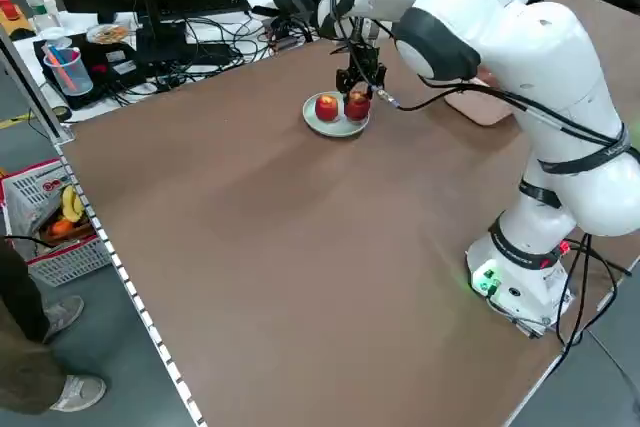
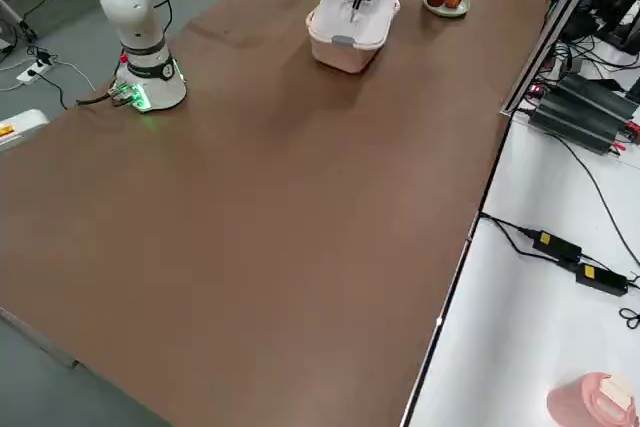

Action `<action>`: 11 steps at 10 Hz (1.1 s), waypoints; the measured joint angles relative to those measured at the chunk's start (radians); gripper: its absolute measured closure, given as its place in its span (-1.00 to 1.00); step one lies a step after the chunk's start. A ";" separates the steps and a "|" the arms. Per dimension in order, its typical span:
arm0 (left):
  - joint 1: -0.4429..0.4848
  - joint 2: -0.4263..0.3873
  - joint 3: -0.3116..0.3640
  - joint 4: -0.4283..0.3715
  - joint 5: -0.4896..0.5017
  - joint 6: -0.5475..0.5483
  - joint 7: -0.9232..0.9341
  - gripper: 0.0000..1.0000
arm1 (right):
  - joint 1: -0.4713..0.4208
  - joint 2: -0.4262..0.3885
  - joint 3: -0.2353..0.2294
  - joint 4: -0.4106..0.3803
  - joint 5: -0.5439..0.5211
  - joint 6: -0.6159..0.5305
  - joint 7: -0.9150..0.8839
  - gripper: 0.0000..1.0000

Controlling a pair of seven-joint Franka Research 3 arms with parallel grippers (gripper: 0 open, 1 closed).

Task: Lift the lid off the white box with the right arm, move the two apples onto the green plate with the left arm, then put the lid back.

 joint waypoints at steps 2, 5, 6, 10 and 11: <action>0.000 0.000 0.000 0.000 0.000 0.001 0.000 -0.97 | 0.021 0.000 0.000 -0.002 0.001 0.000 0.059 0.86; 0.006 -0.012 -0.019 0.017 0.003 -0.002 0.000 -0.99 | 0.052 0.000 0.000 -0.001 0.020 0.009 0.158 0.86; 0.013 -0.026 -0.059 0.043 -0.011 -0.045 -0.006 -0.99 | 0.060 0.000 0.000 0.000 0.028 0.017 0.180 0.86; 0.014 -0.077 -0.216 0.281 -0.161 -0.432 -0.021 -0.99 | 0.070 0.000 -0.003 0.001 0.031 0.035 0.199 0.86; 0.014 -0.079 -0.232 0.324 -0.162 -0.485 -0.021 -0.99 | 0.070 0.003 -0.007 0.005 0.031 0.036 0.199 0.86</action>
